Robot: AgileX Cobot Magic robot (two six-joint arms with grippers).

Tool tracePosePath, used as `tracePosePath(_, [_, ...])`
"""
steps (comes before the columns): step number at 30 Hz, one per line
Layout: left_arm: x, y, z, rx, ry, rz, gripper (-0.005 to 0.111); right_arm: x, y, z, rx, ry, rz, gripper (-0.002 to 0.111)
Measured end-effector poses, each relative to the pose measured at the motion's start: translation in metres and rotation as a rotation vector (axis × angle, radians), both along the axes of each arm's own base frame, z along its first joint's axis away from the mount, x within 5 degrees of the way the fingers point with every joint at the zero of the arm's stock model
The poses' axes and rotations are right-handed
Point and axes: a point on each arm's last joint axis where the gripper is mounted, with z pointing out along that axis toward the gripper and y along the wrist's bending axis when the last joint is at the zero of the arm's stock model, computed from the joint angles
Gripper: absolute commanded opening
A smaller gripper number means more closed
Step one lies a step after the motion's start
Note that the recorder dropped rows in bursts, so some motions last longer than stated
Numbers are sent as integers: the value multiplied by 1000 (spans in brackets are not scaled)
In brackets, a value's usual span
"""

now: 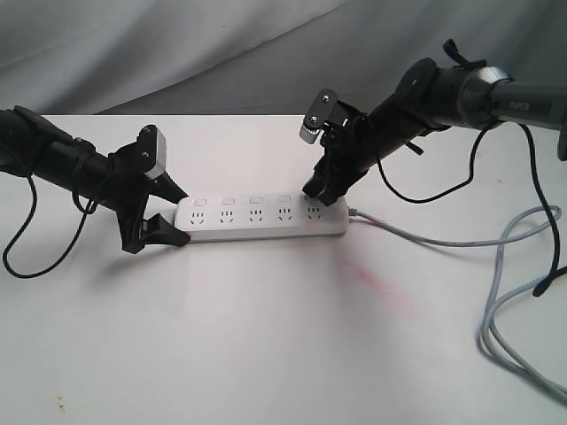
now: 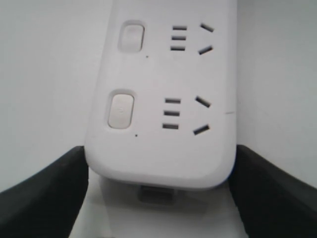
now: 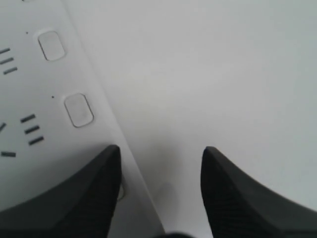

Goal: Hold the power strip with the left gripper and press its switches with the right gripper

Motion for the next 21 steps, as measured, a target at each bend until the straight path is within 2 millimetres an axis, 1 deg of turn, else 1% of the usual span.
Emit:
tracePosePath(4, [0, 0, 0, 0, 0, 0, 66, -1, 3, -1, 9, 4, -4, 48])
tracePosePath(7, [0, 0, 0, 1, 0, -1, 66, 0, 4, 2, 18, -3, -10, 48])
tracePosePath(12, [0, 0, 0, 1, 0, -1, 66, -3, 4, 13, 6, -19, 7, 48])
tracePosePath(14, [0, 0, 0, 1, 0, -1, 66, -5, 3, 21, -6, -25, 28, 48])
tracePosePath(17, [0, 0, 0, 1, 0, -1, 66, -9, 2, 42, -10, -54, 47, 48])
tracePosePath(21, [0, 0, 0, 1, 0, -1, 66, -17, 1, 89, 11, -121, 61, 48])
